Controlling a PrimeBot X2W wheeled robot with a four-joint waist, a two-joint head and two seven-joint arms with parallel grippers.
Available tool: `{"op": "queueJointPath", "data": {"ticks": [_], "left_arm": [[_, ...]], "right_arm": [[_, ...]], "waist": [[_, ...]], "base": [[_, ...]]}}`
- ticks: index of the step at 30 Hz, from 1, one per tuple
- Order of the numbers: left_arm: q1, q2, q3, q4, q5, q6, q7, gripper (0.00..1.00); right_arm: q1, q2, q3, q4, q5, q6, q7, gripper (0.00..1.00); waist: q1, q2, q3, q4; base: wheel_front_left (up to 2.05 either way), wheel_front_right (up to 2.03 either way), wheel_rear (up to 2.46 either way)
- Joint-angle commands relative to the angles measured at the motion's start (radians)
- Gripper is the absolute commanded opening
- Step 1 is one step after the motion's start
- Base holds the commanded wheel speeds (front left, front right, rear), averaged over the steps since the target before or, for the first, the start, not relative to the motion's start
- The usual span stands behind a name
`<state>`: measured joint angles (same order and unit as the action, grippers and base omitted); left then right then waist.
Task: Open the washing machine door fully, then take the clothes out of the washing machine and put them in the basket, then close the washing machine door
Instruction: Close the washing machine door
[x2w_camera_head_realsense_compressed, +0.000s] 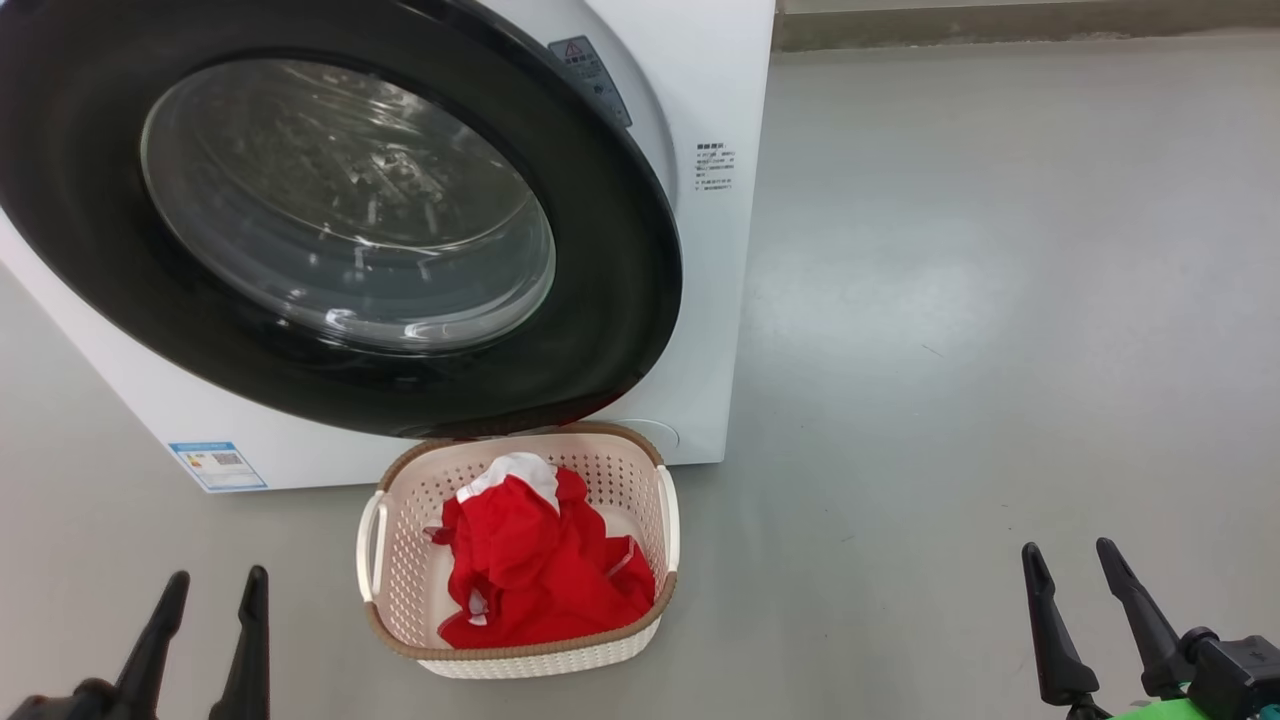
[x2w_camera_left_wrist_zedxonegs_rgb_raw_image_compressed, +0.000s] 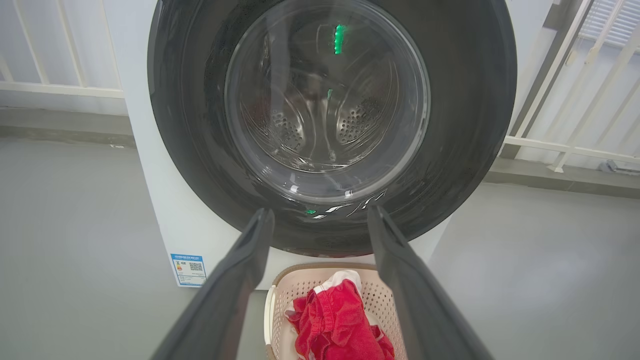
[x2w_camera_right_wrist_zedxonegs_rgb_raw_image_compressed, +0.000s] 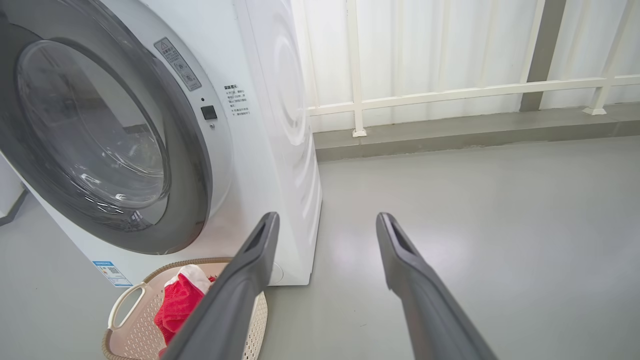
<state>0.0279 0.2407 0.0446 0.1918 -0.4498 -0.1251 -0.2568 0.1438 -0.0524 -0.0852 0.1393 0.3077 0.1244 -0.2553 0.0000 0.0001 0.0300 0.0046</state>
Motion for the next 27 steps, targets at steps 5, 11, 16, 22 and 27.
{"op": "queueJointPath", "data": {"ticks": [5,11,16,22,27], "left_arm": [[0.007,-0.028,0.077,-0.025,0.091,-0.006,-0.005,1.00],[0.018,-0.054,0.087,-0.013,0.121,-0.006,-0.005,1.00],[0.021,-0.062,0.091,-0.020,0.134,-0.006,-0.005,1.00],[0.018,-0.065,0.088,-0.025,0.144,-0.006,-0.005,1.00],[0.015,-0.076,0.077,-0.032,0.158,-0.006,-0.005,1.00]], "right_arm": [[-0.005,-0.010,0.012,-0.032,-0.002,0.006,-0.006,1.00],[-0.003,-0.007,0.006,-0.031,-0.002,0.006,-0.006,1.00],[-0.006,-0.005,0.004,-0.030,-0.002,0.006,-0.006,1.00],[-0.011,-0.004,0.003,-0.034,-0.005,0.006,-0.006,1.00],[-0.020,-0.002,0.013,-0.038,0.002,0.006,-0.006,0.64]], "waist": [[0.0000,-0.0001,0.005,-0.002],[0.0000,-0.0001,0.009,0.001],[0.0000,-0.0001,0.013,0.004],[0.0000,-0.0001,0.017,0.010],[0.0000,-0.0001,0.019,0.031]], "base": [[0.00,0.00,0.00],[0.00,0.00,0.00],[0.00,0.00,0.00],[0.00,0.00,0.00],[0.00,0.00,0.00]]}}
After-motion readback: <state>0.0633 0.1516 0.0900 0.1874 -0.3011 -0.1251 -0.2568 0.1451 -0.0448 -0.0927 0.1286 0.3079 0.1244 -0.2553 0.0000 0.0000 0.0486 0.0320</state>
